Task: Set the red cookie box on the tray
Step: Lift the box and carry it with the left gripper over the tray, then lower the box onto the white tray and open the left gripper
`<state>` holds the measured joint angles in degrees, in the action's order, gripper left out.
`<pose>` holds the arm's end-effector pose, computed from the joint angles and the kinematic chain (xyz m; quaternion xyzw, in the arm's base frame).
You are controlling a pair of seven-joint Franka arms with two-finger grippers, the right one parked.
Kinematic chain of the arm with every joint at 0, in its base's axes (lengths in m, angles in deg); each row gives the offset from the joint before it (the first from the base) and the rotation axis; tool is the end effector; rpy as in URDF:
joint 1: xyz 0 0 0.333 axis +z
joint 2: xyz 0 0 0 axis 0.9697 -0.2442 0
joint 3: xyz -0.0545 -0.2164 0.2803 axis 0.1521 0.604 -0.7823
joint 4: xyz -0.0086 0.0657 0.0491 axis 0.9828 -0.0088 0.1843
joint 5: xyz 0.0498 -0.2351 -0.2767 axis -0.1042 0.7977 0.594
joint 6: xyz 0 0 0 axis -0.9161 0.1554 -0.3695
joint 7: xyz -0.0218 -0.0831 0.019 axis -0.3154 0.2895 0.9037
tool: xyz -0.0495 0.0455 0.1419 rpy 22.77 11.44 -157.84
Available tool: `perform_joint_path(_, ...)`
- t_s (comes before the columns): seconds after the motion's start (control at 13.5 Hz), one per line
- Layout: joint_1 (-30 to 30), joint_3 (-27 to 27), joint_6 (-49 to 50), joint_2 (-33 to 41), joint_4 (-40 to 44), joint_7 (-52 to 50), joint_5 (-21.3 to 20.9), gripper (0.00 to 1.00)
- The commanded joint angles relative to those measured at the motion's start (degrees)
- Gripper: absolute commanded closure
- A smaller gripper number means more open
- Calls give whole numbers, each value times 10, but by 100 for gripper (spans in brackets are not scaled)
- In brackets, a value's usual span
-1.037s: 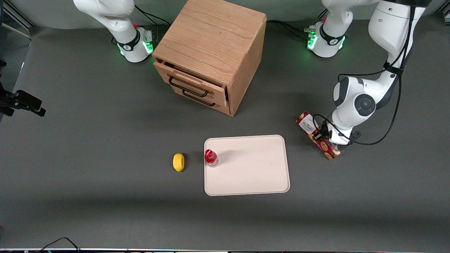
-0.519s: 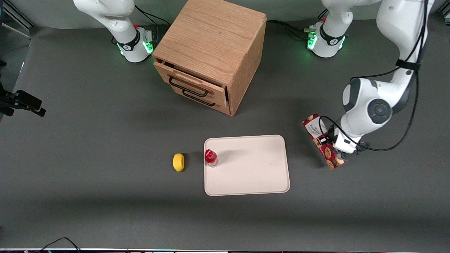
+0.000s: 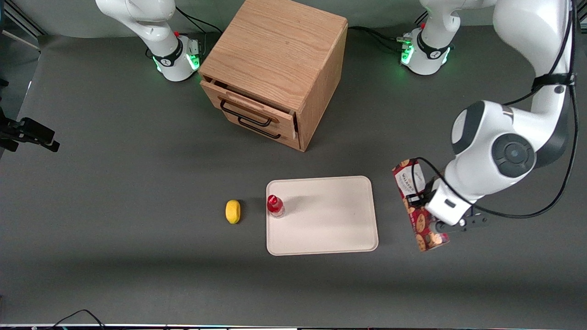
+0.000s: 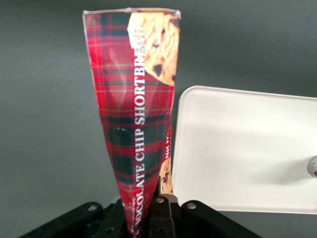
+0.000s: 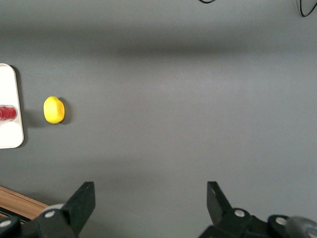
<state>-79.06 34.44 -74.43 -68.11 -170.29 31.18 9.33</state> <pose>0.6739 -0.1996 0.4164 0.9973 0.0611 0.0072 0.0401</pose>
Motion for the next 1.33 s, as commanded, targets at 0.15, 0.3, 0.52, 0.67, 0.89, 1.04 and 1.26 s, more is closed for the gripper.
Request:
perform_joint_path(0.15,-84,-2,-3,-139,126,9,-54,100)
perform_joint_path(0.3,-104,0,-37,-175,116,-8,-71,100)
perform_joint_path(0.52,-105,0,-89,-188,78,-14,-74,100)
perform_joint_path(0.67,-100,-3,-105,-190,64,-28,-67,100)
perform_joint_path(0.89,-101,-4,-119,-195,41,-60,-74,100)
perform_joint_path(1.04,-101,-4,-118,-193,33,-65,-75,100)
perform_joint_path(1.26,-100,-4,-120,-188,19,-76,-102,100)
